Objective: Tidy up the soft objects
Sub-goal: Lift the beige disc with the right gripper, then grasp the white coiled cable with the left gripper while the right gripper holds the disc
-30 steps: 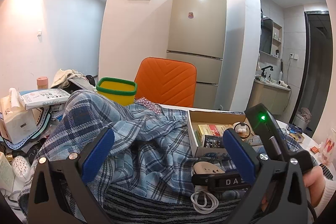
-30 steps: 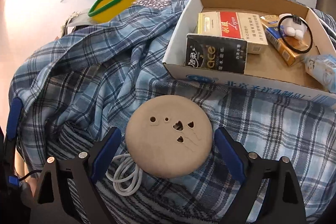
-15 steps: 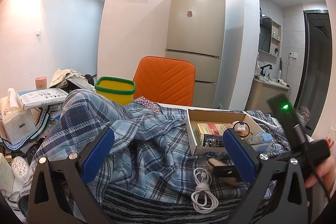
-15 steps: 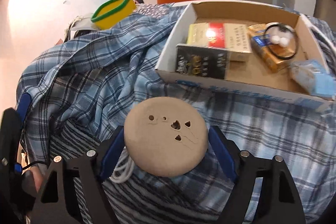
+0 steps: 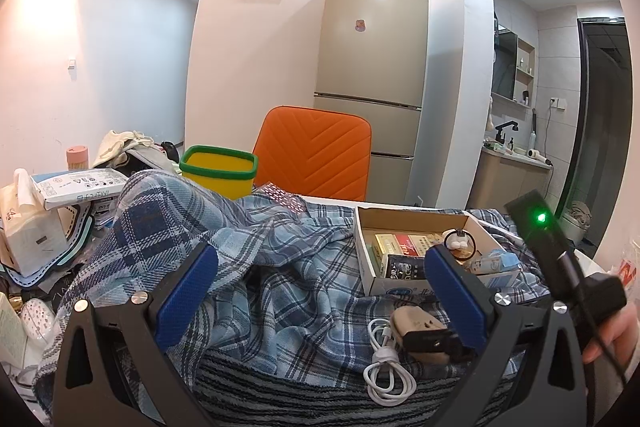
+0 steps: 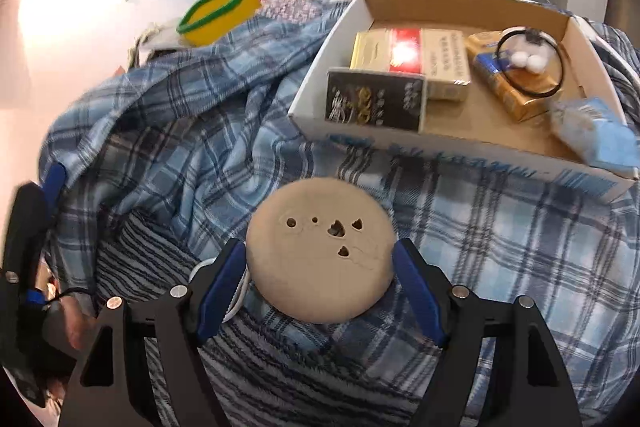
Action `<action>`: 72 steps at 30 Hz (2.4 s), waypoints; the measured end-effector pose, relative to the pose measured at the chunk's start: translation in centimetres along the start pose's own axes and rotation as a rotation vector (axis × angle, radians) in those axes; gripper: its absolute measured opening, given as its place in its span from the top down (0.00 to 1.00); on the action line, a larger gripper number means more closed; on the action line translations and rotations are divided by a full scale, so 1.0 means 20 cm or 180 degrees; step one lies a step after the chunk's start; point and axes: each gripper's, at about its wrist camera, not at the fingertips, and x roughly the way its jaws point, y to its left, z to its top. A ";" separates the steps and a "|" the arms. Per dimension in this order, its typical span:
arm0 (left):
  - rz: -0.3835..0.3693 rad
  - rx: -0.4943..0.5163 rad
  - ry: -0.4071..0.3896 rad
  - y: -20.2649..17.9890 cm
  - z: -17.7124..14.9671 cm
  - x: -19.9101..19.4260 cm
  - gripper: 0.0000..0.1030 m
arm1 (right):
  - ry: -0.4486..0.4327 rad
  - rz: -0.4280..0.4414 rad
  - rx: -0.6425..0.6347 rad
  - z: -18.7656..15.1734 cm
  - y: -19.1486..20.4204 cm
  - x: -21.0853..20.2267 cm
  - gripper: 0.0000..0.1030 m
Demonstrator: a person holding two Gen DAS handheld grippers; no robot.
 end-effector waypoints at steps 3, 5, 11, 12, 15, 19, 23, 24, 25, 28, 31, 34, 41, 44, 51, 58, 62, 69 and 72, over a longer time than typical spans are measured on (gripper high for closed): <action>0.0001 0.0000 0.0003 0.00 0.00 0.00 0.00 | -0.0012 -0.0185 -0.0217 0.00 0.07 0.02 0.22; -0.0001 0.0002 -0.0006 0.00 0.00 0.00 0.00 | 0.0016 -0.0290 -0.0390 0.00 0.11 0.04 0.21; -0.0003 0.0006 -0.0011 -0.01 0.00 0.00 0.00 | 0.0124 -0.0213 -0.0294 0.04 0.08 0.11 0.17; -0.0003 0.0008 -0.0008 -0.01 0.00 0.00 0.00 | 0.0142 -0.0162 -0.0223 0.04 0.06 0.12 0.16; -0.0002 0.0008 0.0003 -0.01 0.00 -0.01 0.00 | 0.0114 -0.0151 -0.0231 0.05 0.05 0.13 0.16; -0.0004 0.0017 -0.0005 -0.01 0.00 -0.01 0.00 | 0.0022 -0.0211 -0.0364 0.04 0.09 0.07 0.20; -0.0004 0.0024 -0.0008 -0.01 0.00 -0.01 0.00 | -0.0240 -0.0324 -0.0481 0.03 0.11 -0.05 0.20; -0.0004 0.0022 -0.0007 -0.01 0.00 -0.01 0.00 | -0.0295 -0.0375 -0.0516 0.02 0.11 -0.08 0.20; -0.0004 0.0021 -0.0005 -0.01 0.00 -0.01 0.00 | -0.0351 -0.0425 -0.0535 0.02 0.11 -0.12 0.20; -0.0005 0.0022 0.0013 -0.01 0.00 -0.01 0.00 | -0.0491 -0.0485 -0.0509 0.01 0.07 -0.22 0.20; -0.0019 0.0043 0.0032 -0.02 0.00 0.00 0.00 | -0.0806 -0.0735 -0.0482 -0.03 0.01 -0.34 0.20; -0.0016 0.0060 0.0057 -0.02 0.00 0.01 0.00 | -0.1200 -0.0945 -0.0421 -0.09 -0.04 -0.46 0.20; -0.0179 0.0274 0.0282 -0.07 0.00 0.06 0.06 | -0.2124 -0.1273 -0.0383 -0.20 -0.11 -0.64 0.20; -0.0282 0.0518 0.0524 -0.14 0.00 0.11 0.17 | -0.2323 -0.1337 -0.0373 -0.23 -0.13 -0.68 0.20; -0.0653 0.0276 0.1505 -0.19 0.01 0.33 0.52 | -0.2355 -0.1330 -0.0427 -0.25 -0.12 -0.68 0.20; -0.0582 0.0406 0.1986 -0.25 -0.06 0.45 0.58 | -0.2328 -0.1330 -0.0485 -0.28 -0.10 -0.66 0.20; -0.0531 0.0530 0.2133 -0.27 -0.13 0.48 0.68 | -0.2337 -0.1346 -0.0504 -0.29 -0.09 -0.66 0.20; -0.0507 0.0610 0.2377 -0.29 -0.18 0.52 0.68 | -0.2361 -0.1360 -0.0453 -0.29 -0.10 -0.67 0.20; -0.0493 0.0687 0.2513 -0.30 -0.22 0.54 0.68 | -0.2338 -0.1356 -0.0463 -0.29 -0.10 -0.67 0.20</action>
